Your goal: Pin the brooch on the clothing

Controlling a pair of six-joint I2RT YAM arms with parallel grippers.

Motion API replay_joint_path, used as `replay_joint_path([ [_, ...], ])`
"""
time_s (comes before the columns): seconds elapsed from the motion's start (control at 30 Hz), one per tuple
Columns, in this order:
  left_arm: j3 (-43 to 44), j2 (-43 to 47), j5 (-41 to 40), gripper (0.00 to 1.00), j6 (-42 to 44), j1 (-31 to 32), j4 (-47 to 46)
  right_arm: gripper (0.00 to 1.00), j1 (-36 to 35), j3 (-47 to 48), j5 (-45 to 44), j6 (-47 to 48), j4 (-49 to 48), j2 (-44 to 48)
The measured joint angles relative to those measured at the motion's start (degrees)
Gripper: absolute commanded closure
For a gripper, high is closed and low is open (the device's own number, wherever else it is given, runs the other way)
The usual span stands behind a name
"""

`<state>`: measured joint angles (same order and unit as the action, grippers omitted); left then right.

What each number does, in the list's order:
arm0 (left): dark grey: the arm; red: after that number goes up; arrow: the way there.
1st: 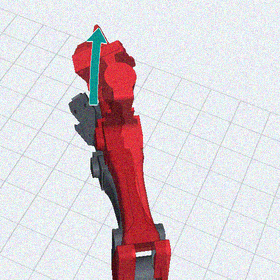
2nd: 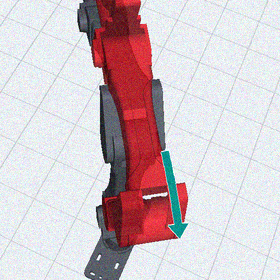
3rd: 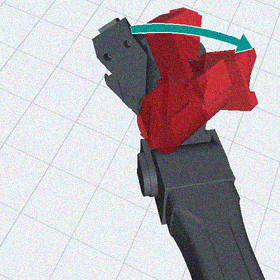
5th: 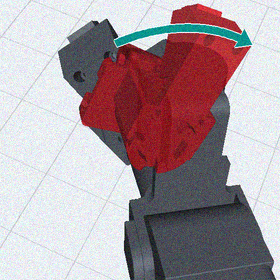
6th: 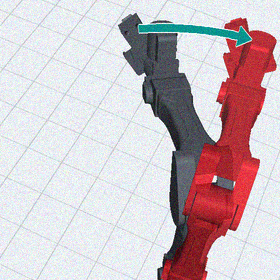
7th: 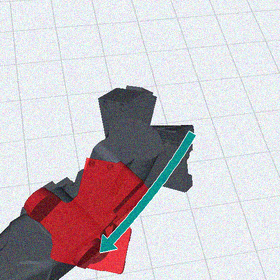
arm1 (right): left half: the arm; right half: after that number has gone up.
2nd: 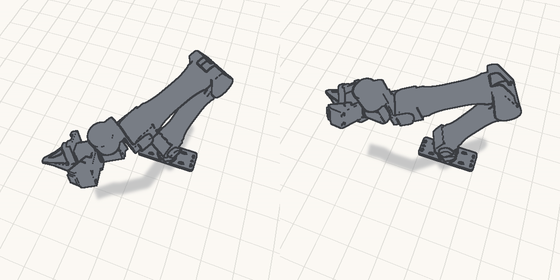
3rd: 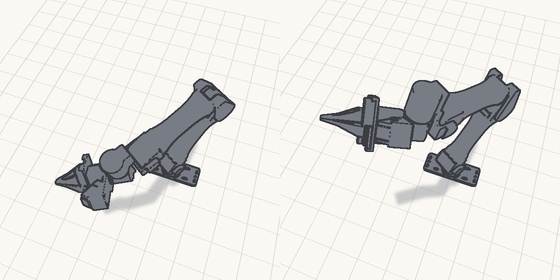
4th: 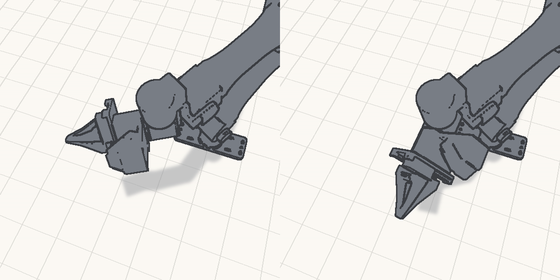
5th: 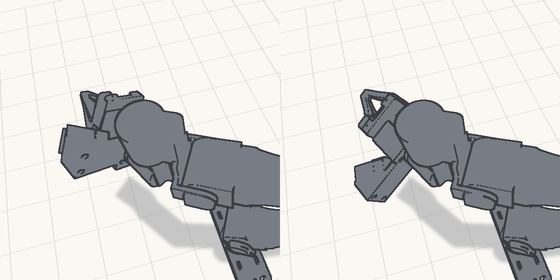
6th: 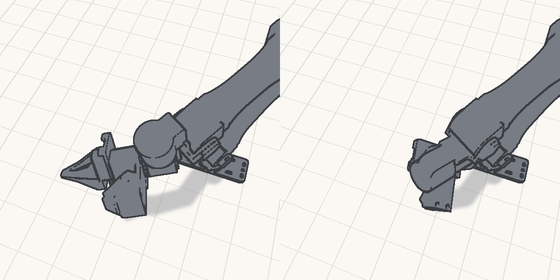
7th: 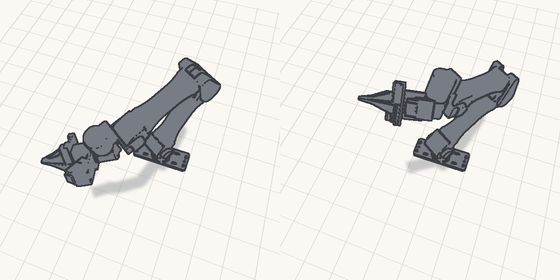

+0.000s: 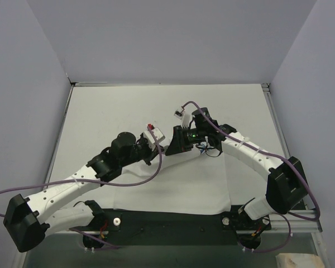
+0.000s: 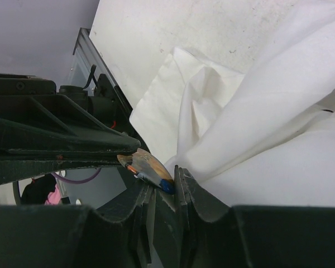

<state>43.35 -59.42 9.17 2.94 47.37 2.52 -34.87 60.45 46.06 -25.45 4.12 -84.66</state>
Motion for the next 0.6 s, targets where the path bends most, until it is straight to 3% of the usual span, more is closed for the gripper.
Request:
replay_joint_path([
  [0.6, -7.15, 6.19, -2.54, 1.0, 1.01, 2.08, -7.87, 1.0, 0.59, -0.13, 0.57, -3.78, -1.75, -0.52],
])
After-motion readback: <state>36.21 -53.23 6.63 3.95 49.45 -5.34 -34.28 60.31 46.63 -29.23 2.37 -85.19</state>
